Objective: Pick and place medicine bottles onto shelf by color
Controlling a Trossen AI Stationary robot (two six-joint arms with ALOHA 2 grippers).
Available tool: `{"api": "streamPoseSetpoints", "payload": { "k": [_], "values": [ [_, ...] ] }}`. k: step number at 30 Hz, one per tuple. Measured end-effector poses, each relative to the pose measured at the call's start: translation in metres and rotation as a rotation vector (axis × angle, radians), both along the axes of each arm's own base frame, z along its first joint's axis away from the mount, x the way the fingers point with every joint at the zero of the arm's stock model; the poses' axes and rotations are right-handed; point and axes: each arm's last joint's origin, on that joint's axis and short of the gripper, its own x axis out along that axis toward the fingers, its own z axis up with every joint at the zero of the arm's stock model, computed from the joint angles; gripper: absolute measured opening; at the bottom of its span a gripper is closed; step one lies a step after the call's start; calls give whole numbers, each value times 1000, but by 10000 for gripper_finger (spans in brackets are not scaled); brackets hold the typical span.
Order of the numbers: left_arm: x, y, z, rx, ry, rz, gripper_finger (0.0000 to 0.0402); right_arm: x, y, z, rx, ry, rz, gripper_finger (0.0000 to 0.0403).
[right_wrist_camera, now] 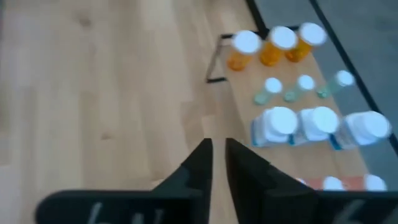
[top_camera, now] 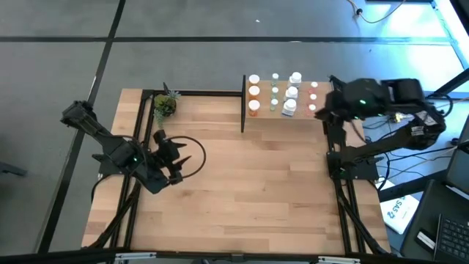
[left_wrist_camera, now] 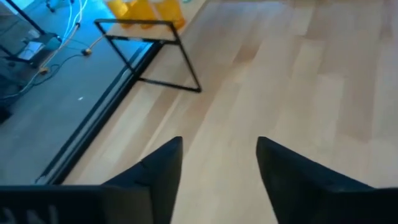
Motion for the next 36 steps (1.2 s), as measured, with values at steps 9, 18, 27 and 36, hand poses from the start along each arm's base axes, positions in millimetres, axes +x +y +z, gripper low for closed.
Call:
{"api": "streamPoseSetpoints", "payload": {
  "k": [9, 18, 27, 36],
  "values": [
    [-34, 16, 16, 28, -38, -14, 105, -45, 25, -27, 135, -123, 106, 9],
    [-71, 33, 31, 62, -133, -97, 5, -54, 32, -79, 208, -266, 190, 6],
    [-106, 47, -1, -60, -318, -304, 2, -62, 36, -112, 223, -449, 359, 3],
    [-118, 50, -16, -102, -529, -731, 1, -54, 42, -149, 244, -646, 492, 2]
  ]
}}
